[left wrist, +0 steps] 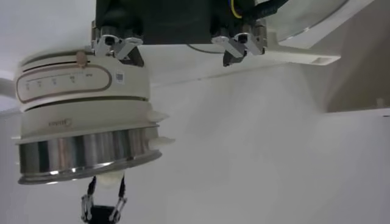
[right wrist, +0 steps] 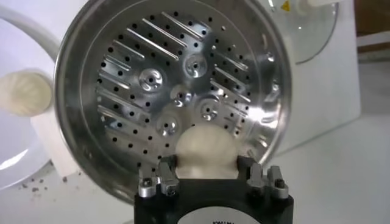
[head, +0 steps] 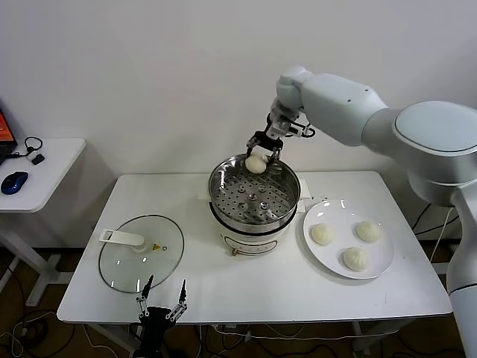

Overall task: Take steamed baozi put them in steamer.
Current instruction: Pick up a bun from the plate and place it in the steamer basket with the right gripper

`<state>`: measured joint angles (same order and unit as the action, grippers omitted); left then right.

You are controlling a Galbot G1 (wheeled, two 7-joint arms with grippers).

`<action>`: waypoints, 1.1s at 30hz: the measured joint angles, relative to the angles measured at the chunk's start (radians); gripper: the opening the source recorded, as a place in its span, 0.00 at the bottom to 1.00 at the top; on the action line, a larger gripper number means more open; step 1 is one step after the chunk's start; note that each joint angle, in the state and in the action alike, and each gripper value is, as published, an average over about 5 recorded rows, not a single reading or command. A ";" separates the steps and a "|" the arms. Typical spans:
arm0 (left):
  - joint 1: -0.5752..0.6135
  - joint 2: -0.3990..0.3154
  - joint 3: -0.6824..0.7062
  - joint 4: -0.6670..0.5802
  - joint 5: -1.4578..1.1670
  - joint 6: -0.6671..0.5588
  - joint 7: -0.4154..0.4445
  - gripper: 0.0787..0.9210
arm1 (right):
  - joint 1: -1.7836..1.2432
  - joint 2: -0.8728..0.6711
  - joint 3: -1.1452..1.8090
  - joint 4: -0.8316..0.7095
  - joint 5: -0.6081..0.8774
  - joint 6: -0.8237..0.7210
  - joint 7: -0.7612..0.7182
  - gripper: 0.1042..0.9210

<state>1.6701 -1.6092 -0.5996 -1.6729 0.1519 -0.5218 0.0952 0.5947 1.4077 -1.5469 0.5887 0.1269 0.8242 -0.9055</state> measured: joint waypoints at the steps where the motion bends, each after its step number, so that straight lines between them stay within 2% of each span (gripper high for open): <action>1: -0.001 0.000 0.000 0.001 0.000 0.000 0.000 0.88 | -0.007 0.004 0.001 -0.006 -0.003 0.000 0.001 0.67; 15: -0.012 0.000 -0.001 0.012 -0.002 -0.003 0.000 0.88 | -0.072 0.045 0.026 -0.075 -0.038 -0.001 0.020 0.68; 26: -0.017 0.000 -0.002 0.019 -0.003 -0.005 0.000 0.88 | -0.082 0.054 0.041 -0.114 -0.060 -0.001 0.040 0.77; 33: -0.017 0.000 -0.003 0.020 -0.003 -0.006 -0.001 0.88 | -0.087 0.052 0.053 -0.117 -0.070 -0.001 0.063 0.87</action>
<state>1.6526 -1.6092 -0.6023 -1.6534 0.1490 -0.5277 0.0945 0.5077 1.4601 -1.4938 0.4716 0.0571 0.8237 -0.8430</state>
